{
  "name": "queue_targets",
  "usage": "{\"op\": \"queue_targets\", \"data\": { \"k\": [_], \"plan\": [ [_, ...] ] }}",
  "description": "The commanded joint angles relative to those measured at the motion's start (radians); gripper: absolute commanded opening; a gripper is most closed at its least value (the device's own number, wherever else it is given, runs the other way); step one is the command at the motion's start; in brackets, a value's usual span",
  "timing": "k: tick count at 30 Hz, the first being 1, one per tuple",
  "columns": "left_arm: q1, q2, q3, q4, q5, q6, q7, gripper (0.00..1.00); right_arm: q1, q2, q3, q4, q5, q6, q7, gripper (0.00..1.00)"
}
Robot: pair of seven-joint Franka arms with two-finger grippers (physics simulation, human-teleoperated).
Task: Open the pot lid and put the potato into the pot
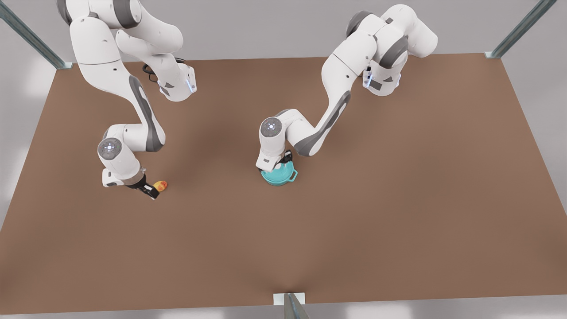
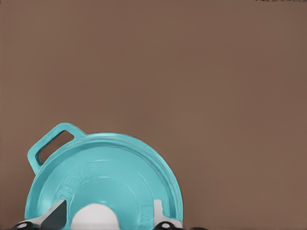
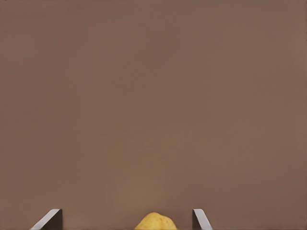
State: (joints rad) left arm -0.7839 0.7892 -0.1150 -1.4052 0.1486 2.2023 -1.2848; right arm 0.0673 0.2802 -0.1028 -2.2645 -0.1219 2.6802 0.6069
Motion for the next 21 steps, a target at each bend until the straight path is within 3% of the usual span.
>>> {"op": "queue_targets", "data": {
  "k": [1,4,6,10,13,16,20,21],
  "plan": [
    [0.0,-0.002,0.0,0.0,0.0,-0.001,-0.126,0.76,0.002,-0.001,0.0,-0.015,0.002,0.043,0.16,1.0],
    [0.0,-0.011,0.0,0.0,0.0,-0.012,-0.128,0.42,0.002,-0.001,0.0,-0.047,0.002,0.064,0.189,1.0],
    [0.0,-0.018,0.0,0.0,0.0,-0.044,-0.125,0.39,0.002,0.007,0.002,-0.066,0.002,0.087,0.209,1.0],
    [0.069,-0.024,0.009,0.044,-0.004,-0.121,-0.055,0.39,0.002,0.036,0.002,-0.066,0.002,0.112,0.241,1.0],
    [0.314,-0.033,0.0,0.094,-0.015,-0.222,0.229,0.4,0.002,0.05,0.002,-0.066,0.002,0.13,0.251,1.0],
    [0.497,0.034,0.005,0.092,-0.014,-0.135,0.507,0.4,0.0,0.07,0.002,-0.082,0.002,0.159,0.251,1.0],
    [0.492,0.094,0.006,0.086,-0.003,-0.075,0.524,0.4,-0.003,0.054,0.002,-0.124,0.001,0.185,0.249,1.0],
    [0.492,0.093,0.006,0.086,-0.003,-0.075,0.527,0.47,-0.004,0.054,0.0,-0.129,-0.001,0.191,0.248,1.0]
  ]
}}
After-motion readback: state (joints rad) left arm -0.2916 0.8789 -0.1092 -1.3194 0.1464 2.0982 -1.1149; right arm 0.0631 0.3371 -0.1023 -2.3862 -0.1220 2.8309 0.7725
